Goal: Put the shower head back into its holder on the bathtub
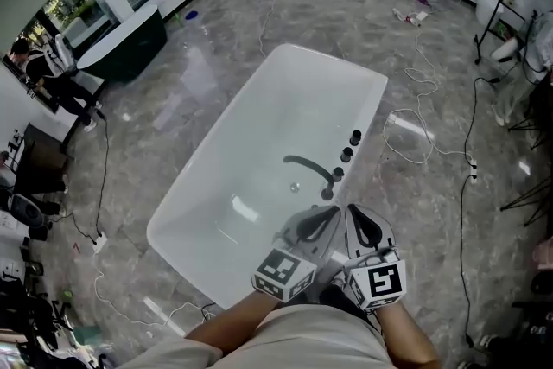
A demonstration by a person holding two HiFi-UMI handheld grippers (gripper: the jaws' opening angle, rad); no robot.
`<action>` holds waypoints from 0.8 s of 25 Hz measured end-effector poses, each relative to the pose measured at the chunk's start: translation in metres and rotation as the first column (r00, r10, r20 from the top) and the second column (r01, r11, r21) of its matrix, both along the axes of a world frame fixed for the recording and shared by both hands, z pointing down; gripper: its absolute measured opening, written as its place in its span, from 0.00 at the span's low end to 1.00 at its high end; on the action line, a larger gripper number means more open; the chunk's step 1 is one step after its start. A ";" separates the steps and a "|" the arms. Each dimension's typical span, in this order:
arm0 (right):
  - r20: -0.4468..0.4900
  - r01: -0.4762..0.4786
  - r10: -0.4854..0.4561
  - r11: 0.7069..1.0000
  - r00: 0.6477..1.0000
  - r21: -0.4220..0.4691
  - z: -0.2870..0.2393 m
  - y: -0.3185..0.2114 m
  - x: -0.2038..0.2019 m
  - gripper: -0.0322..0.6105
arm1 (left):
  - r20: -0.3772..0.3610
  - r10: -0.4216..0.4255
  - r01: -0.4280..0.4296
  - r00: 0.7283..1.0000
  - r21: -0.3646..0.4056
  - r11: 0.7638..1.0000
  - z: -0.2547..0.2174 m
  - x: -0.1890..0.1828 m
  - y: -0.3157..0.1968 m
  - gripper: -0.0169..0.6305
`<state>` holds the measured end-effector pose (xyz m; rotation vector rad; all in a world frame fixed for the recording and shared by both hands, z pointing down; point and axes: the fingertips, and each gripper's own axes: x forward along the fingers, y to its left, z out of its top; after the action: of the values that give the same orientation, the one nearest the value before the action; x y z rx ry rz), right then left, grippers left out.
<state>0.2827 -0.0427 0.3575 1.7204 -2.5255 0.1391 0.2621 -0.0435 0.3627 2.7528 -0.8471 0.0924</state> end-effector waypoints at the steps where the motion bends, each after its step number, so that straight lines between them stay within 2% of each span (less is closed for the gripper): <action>1: 0.000 0.004 -0.004 1.000 1.000 0.002 -0.001 0.002 0.000 0.07 | -0.003 -0.006 0.006 1.000 -0.002 1.000 -0.001 0.000 0.001 0.03; 6: 0.013 0.019 -0.018 1.000 1.000 -0.007 0.000 0.009 0.000 0.07 | -0.024 -0.030 0.030 0.999 0.005 1.000 -0.004 -0.002 0.000 0.03; 20: -0.004 0.038 -0.038 0.999 0.999 -0.010 0.004 0.013 0.006 0.07 | -0.005 -0.039 0.039 0.999 -0.006 0.999 0.003 0.010 0.004 0.03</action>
<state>0.2887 -0.0300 0.3619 1.6656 -2.5485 0.1454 0.2719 -0.0393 0.3660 2.7277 -0.8977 0.0798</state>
